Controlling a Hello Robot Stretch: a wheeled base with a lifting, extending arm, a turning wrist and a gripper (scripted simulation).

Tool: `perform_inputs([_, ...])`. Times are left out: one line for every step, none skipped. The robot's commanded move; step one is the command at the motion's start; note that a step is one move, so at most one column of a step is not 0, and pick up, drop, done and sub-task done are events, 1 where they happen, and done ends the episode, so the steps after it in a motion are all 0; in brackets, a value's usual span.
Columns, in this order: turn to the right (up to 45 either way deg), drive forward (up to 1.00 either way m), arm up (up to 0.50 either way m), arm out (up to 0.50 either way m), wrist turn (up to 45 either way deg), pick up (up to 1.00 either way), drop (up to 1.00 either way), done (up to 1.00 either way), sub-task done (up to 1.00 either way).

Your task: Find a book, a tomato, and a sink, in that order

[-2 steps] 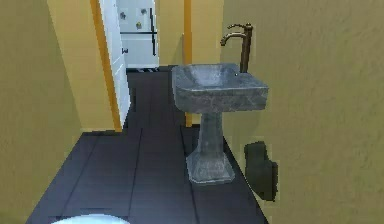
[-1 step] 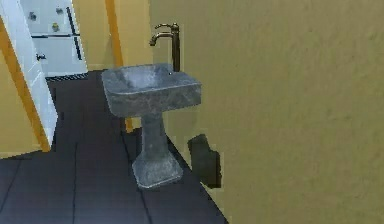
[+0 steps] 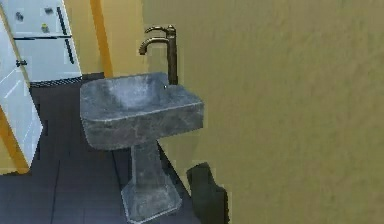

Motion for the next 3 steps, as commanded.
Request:
perform_inputs([-27.0,0.0,0.0,0.0,0.0,0.0,0.0,0.0,0.0])
perform_inputs([0.0,0.45,0.0,0.0,0.0,0.0,0.0,0.0,0.0])
perform_inputs([-9.0,0.0,0.0,0.0,0.0,0.0,0.0,0.0,0.0])
